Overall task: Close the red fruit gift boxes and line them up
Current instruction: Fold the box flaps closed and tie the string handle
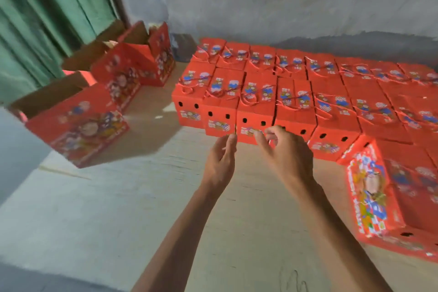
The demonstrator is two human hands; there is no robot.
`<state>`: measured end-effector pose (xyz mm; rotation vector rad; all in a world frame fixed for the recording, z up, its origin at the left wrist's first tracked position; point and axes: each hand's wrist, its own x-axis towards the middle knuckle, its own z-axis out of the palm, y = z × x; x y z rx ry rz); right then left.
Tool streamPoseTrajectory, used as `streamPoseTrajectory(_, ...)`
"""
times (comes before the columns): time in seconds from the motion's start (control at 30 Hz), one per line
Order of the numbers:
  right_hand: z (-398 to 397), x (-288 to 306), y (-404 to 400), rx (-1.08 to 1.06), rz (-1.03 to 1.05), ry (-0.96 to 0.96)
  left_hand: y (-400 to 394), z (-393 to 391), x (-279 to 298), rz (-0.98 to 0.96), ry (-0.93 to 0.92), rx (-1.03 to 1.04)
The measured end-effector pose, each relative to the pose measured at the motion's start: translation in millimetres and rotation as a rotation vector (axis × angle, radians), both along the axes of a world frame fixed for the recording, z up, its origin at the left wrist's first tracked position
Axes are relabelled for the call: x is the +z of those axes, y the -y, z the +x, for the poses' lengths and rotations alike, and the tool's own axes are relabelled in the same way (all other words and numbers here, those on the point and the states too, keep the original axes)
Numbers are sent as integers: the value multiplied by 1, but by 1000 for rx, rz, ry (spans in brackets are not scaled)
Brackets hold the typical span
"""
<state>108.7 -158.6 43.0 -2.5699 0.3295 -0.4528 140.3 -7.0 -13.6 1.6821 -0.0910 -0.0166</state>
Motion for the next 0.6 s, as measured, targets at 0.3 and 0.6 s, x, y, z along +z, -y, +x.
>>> streamPoseTrajectory(0.3,72,7,-220,258,76,-20,-236,35,7,23,-18,282)
streamPoseTrajectory(0.6,167,-18,-347,395,179,-77,-367,106,7,116,-21,439)
